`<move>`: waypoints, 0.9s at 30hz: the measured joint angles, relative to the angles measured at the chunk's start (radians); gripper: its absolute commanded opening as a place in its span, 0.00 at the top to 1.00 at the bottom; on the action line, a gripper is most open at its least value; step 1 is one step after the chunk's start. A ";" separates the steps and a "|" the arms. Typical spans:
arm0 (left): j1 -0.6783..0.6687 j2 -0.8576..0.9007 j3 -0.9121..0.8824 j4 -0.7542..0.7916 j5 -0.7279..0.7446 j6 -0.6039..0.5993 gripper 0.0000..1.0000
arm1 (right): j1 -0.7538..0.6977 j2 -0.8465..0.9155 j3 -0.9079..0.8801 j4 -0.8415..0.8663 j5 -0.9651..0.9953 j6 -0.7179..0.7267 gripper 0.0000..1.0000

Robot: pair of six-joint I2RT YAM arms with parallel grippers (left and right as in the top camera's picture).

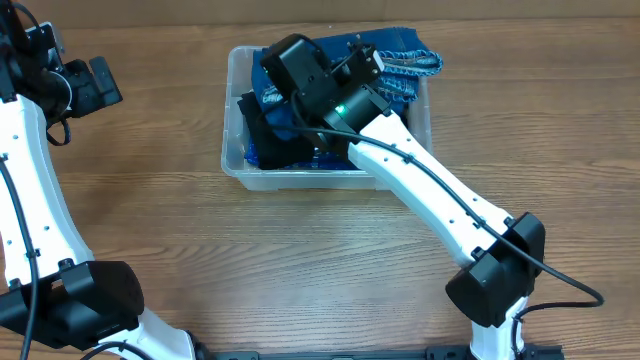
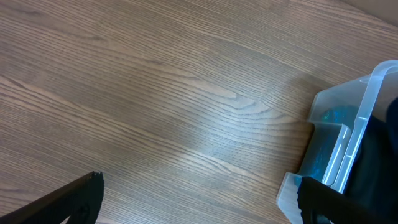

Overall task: Pack container
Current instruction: 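Lift the jeans with the right gripper and lay them over the bin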

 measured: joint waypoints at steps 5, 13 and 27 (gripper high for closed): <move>0.000 0.000 0.000 0.000 0.000 0.000 0.00 | 0.004 0.007 0.007 -0.003 -0.068 -0.012 0.34; 0.000 0.000 0.000 0.000 0.000 0.000 0.00 | 0.030 0.003 0.012 -0.077 -0.149 -0.115 0.23; 0.000 0.000 0.000 0.000 0.000 0.000 0.00 | 0.129 -0.100 0.025 -0.341 -0.134 -0.800 0.96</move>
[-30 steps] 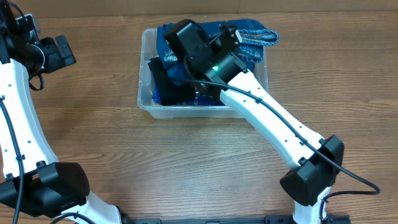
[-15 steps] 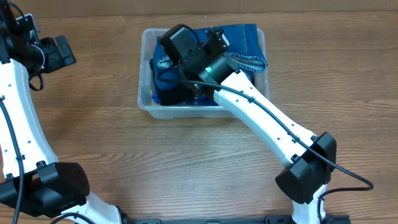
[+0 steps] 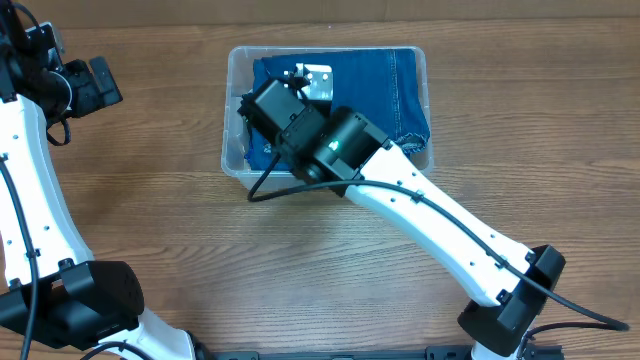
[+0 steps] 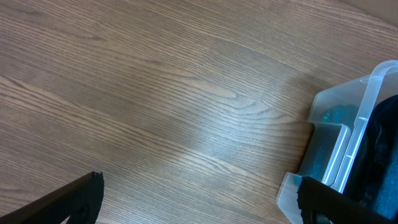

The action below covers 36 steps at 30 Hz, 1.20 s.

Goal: Pack container

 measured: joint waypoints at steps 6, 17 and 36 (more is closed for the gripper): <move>0.000 0.000 0.000 0.000 0.000 0.000 0.00 | -0.146 0.030 -0.133 0.294 -0.077 -0.270 0.96; 0.000 0.000 0.000 0.000 0.000 0.000 0.00 | -0.178 0.306 -0.178 0.605 -0.267 -0.469 0.95; 0.000 0.000 0.000 0.000 0.000 0.000 0.00 | -0.497 0.172 -0.087 0.246 -0.269 -0.425 0.86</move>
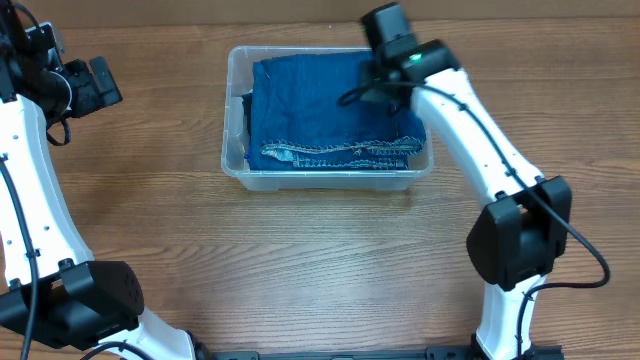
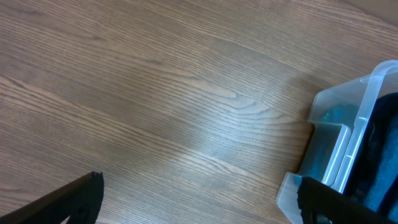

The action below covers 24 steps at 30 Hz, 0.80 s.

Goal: Pack container

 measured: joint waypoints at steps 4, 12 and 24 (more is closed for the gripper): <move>0.000 0.000 0.000 0.000 0.000 0.000 0.00 | -0.032 0.002 -0.090 0.064 -0.080 0.011 0.85; 0.000 0.000 0.000 0.000 0.000 0.000 0.00 | -0.022 0.002 -0.185 0.131 -0.108 0.013 0.84; 0.000 0.000 0.000 0.000 0.000 0.000 0.00 | -0.210 -0.257 0.032 -0.123 -0.100 0.011 0.23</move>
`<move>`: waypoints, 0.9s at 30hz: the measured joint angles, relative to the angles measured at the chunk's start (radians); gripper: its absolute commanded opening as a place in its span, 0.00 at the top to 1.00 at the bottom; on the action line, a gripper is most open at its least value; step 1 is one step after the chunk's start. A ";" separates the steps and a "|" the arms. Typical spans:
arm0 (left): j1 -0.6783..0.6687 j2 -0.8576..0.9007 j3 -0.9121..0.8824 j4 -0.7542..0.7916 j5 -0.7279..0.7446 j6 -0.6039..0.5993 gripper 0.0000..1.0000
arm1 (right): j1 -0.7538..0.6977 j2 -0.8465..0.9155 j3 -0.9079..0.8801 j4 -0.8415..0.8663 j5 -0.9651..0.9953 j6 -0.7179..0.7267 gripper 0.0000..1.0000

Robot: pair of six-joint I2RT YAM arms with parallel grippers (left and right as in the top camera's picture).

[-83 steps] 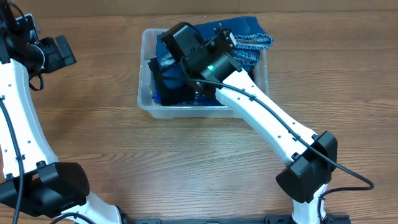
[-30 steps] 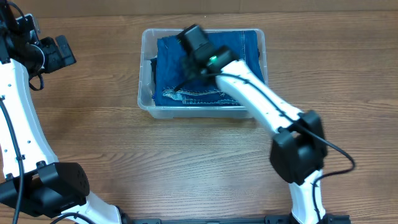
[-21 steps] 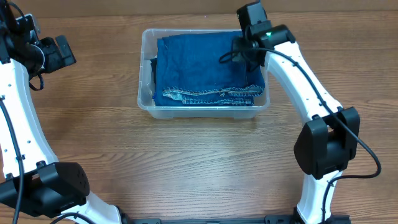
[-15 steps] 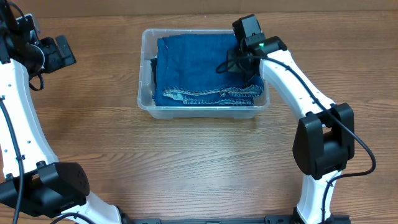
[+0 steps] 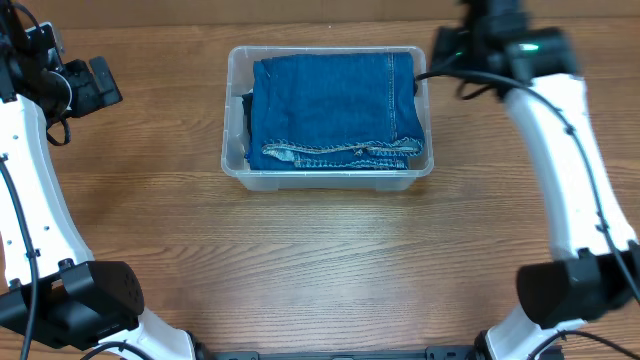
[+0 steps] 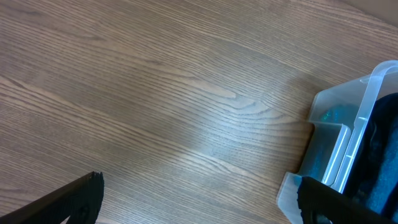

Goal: Pack container

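A clear plastic container (image 5: 228, 160) stands at the table's far middle. Folded blue jeans (image 5: 335, 100) lie flat inside it and fill most of it, hem toward the near wall. My right arm's wrist (image 5: 490, 40) hangs past the container's far right corner, apart from it; its fingers do not show. My left gripper (image 5: 100, 85) hangs at the far left, well away from the container. In the left wrist view the left gripper (image 6: 199, 202) stands open over bare wood, with the container's corner (image 6: 348, 143) at the right edge.
A dark strip of something (image 5: 242, 115) shows between the jeans and the container's left wall. The wooden table (image 5: 320, 260) spreads around the container on all sides. The right arm's white links (image 5: 575, 150) run down the right side.
The right arm's wrist was over the container's far right corner and is now to the right of it, outside the wall. Jeans, container and left arm are unchanged.
First the right gripper was down in the container on bunched jeans, with some cloth over the far right rim. Then it was low at the left side, the jeans flatter. Later it was at the far right corner above neatly folded jeans, and now it is outside.
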 measured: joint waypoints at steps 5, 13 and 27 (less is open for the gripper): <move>0.000 0.000 0.000 0.000 0.000 0.000 0.00 | -0.194 -0.014 0.006 -0.053 -0.004 0.007 0.00; 0.000 0.000 0.000 0.000 0.000 0.000 0.00 | -0.383 -0.014 0.006 -0.089 -0.008 0.071 0.00; 0.000 0.000 0.000 0.000 0.000 0.000 0.00 | -0.392 -0.014 0.006 -0.093 -0.009 0.084 0.00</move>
